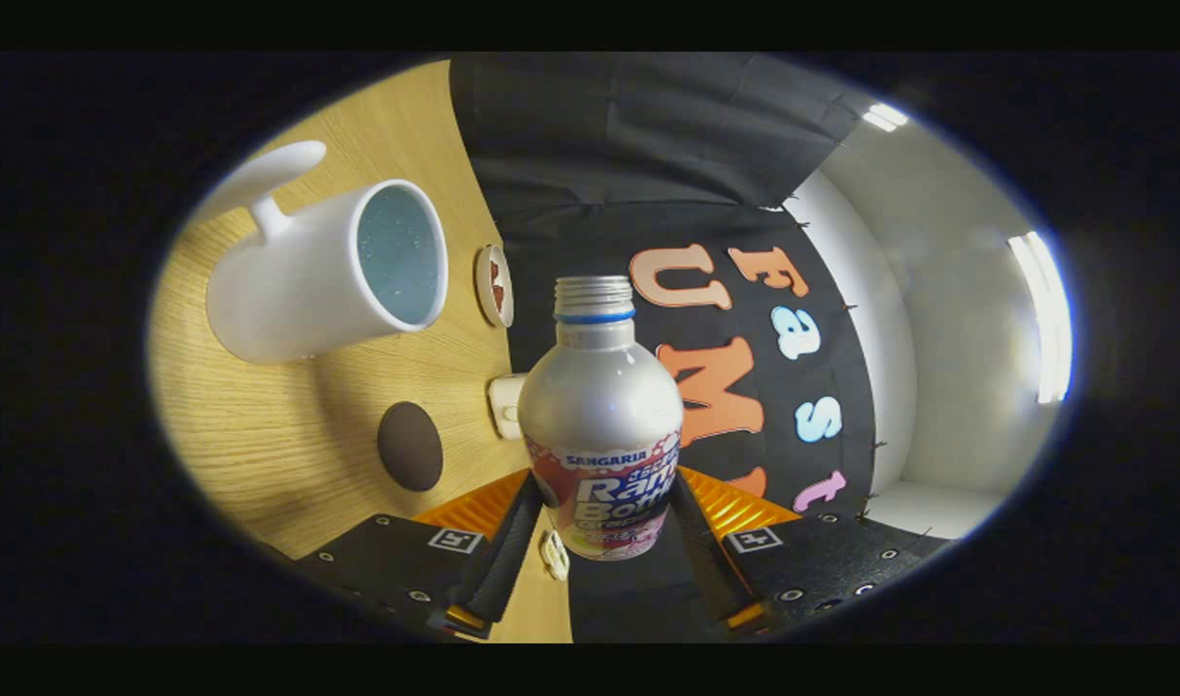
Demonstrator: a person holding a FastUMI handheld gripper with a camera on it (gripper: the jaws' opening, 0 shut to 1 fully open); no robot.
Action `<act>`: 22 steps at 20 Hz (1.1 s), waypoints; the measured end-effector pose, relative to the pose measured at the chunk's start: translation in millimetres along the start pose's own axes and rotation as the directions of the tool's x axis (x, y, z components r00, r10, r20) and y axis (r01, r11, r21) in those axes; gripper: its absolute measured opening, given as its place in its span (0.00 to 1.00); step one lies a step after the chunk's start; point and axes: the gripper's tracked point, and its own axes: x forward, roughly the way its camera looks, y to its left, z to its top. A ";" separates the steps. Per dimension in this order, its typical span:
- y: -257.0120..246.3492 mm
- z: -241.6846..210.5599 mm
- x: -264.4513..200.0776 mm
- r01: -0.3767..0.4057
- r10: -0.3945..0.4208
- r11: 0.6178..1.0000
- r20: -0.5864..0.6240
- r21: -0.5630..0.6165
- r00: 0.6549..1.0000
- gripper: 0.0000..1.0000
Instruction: Take the bottle from table, then pour the juice into the cup, finally place the bottle on the coaster
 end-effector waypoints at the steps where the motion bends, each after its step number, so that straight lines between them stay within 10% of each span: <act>1: -0.7 1.2 1.9 0.002 -0.002 1.000 0.005 -0.012 1.000 0.76; 22: -23.9 3.7 10.8 0.061 -0.044 0.971 0.081 -0.232 0.996 0.76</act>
